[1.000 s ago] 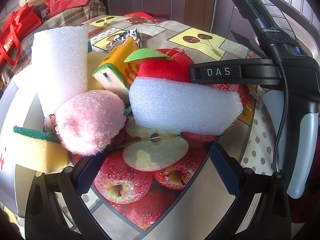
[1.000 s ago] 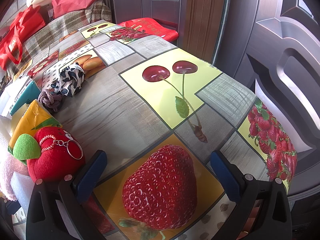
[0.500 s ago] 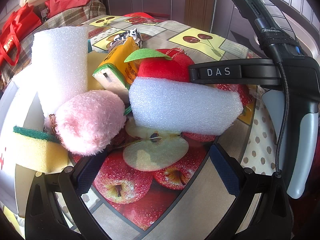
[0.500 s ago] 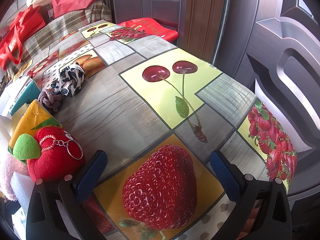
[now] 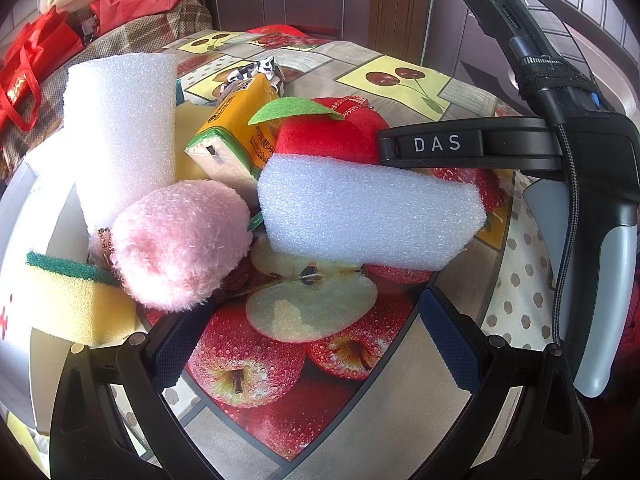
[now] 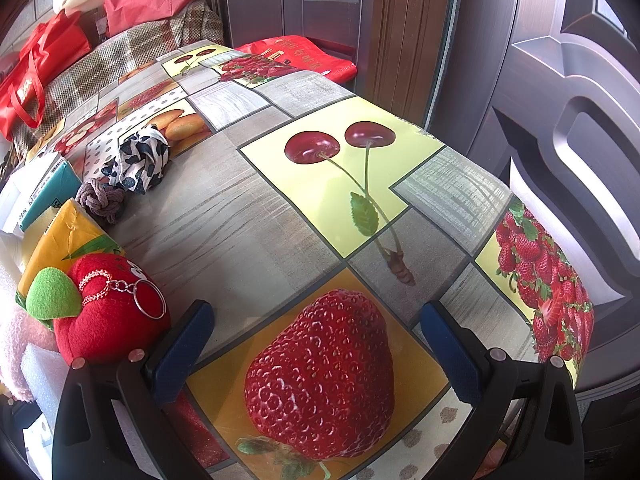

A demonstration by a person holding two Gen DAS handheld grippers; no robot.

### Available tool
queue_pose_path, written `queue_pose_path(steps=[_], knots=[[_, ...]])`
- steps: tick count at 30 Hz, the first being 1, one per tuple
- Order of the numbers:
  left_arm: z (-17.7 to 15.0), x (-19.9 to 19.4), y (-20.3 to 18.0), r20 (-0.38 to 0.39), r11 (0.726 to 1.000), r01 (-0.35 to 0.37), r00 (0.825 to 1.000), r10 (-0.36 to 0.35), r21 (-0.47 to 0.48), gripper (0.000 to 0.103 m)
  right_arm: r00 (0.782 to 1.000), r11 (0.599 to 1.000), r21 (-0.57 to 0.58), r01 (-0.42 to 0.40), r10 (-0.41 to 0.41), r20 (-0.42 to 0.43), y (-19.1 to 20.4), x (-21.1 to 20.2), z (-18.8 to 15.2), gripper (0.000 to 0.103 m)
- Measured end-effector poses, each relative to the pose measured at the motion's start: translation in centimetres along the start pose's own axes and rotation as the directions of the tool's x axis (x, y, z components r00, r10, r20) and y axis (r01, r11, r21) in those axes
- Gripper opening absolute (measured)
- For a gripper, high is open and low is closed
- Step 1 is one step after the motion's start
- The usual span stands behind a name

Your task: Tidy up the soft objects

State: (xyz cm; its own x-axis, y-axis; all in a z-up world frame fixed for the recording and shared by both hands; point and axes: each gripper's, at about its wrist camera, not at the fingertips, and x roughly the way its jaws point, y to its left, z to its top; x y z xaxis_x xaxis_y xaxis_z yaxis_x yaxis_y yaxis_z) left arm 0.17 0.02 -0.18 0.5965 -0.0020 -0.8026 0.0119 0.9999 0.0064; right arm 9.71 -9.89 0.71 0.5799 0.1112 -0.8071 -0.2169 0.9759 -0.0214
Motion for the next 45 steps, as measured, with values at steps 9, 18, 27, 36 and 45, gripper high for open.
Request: queue_pose_path(steps=[9, 18, 27, 36, 45], knots=[[0.00, 0.00, 0.00, 0.000, 1.000, 0.000, 1.000, 0.000, 0.000, 0.102, 1.000, 1.000, 0.000, 0.000, 0.000, 0.000, 0.00, 0.01, -0.01, 0.103], [-0.07, -0.02, -0.06, 0.001, 1.000, 0.001, 1.000, -0.001, -0.001, 0.102, 1.000, 1.000, 0.000, 0.000, 0.000, 0.000, -0.02, 0.00, -0.01, 0.103], [-0.06, 0.04, -0.07, 0.000, 1.000, 0.002, 1.000, -0.002, -0.001, 0.102, 1.000, 1.000, 0.000, 0.000, 0.000, 0.000, -0.05, -0.01, -0.01, 0.103], [0.51, 0.30, -0.17, 0.003, 1.000, -0.002, 1.000, 0.002, 0.003, 0.103, 1.000, 1.000, 0.000, 0.000, 0.000, 0.000, -0.07, -0.01, -0.01, 0.103], [0.49, 0.30, -0.19, 0.003, 1.000, 0.000, 1.000, 0.000, 0.002, 0.102, 1.000, 1.000, 0.000, 0.000, 0.000, 0.000, -0.07, 0.00, 0.00, 0.103]])
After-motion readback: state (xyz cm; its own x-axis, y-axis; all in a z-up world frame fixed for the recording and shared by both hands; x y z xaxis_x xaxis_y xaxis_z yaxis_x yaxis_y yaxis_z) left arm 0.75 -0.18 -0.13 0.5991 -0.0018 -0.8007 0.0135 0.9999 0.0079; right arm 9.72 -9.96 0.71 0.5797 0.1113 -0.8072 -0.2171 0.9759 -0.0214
